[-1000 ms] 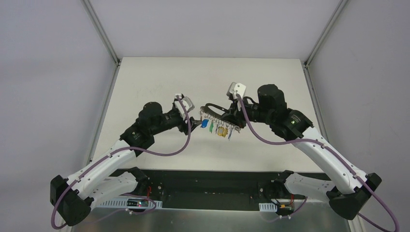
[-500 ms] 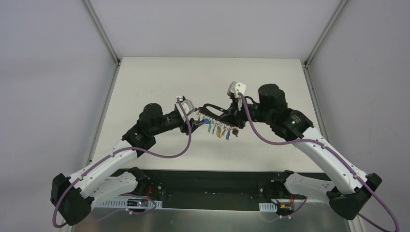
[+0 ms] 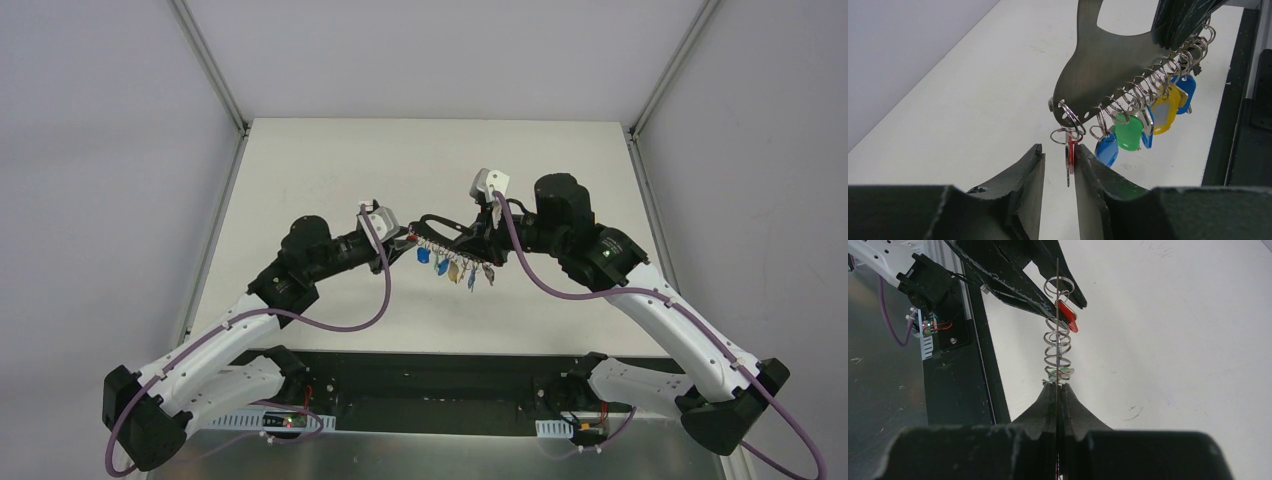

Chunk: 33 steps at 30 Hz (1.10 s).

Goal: Remove the keys from the keyring

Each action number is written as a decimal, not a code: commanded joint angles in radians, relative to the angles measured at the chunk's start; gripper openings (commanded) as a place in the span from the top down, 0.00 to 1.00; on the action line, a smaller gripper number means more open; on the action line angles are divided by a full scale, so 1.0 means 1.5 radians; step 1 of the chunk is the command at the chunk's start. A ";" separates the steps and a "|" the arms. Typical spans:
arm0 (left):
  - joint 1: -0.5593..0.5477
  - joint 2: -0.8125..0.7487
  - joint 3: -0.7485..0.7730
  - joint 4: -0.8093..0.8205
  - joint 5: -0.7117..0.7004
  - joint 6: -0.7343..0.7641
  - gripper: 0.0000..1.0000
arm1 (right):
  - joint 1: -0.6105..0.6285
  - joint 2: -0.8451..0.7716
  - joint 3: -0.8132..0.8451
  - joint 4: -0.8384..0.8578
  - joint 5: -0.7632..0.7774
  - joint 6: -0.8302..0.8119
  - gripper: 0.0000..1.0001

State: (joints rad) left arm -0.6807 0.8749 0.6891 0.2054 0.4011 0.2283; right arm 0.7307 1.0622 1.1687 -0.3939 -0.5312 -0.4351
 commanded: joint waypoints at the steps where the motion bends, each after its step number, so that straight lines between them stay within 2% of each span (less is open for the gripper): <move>1: -0.003 -0.018 0.000 0.036 -0.012 0.013 0.69 | -0.001 -0.016 0.034 0.043 -0.019 0.009 1.00; 4: -0.003 -0.013 0.001 0.037 -0.001 0.012 0.59 | -0.001 -0.015 0.035 0.044 -0.025 0.012 1.00; 14: -0.002 0.010 0.013 0.028 0.028 0.010 0.54 | 0.000 -0.011 0.041 0.045 -0.049 0.020 1.00; 20: -0.002 0.011 0.016 0.028 0.023 0.011 0.69 | 0.000 -0.009 0.037 0.041 -0.056 0.021 1.00; 26: -0.002 0.001 0.012 0.029 0.020 0.013 0.72 | 0.000 -0.020 0.009 0.054 -0.046 0.031 1.00; 30: -0.002 0.006 0.015 0.023 0.022 0.015 1.00 | 0.000 -0.030 -0.007 0.070 -0.042 0.043 1.00; 33: -0.002 0.010 0.021 0.012 -0.006 0.011 1.00 | 0.000 -0.039 -0.022 0.078 -0.009 0.053 1.00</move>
State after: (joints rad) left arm -0.6807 0.8963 0.6891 0.2035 0.4107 0.2462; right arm 0.7307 1.0542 1.1484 -0.3710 -0.5732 -0.3916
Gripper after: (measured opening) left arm 0.057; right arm 0.042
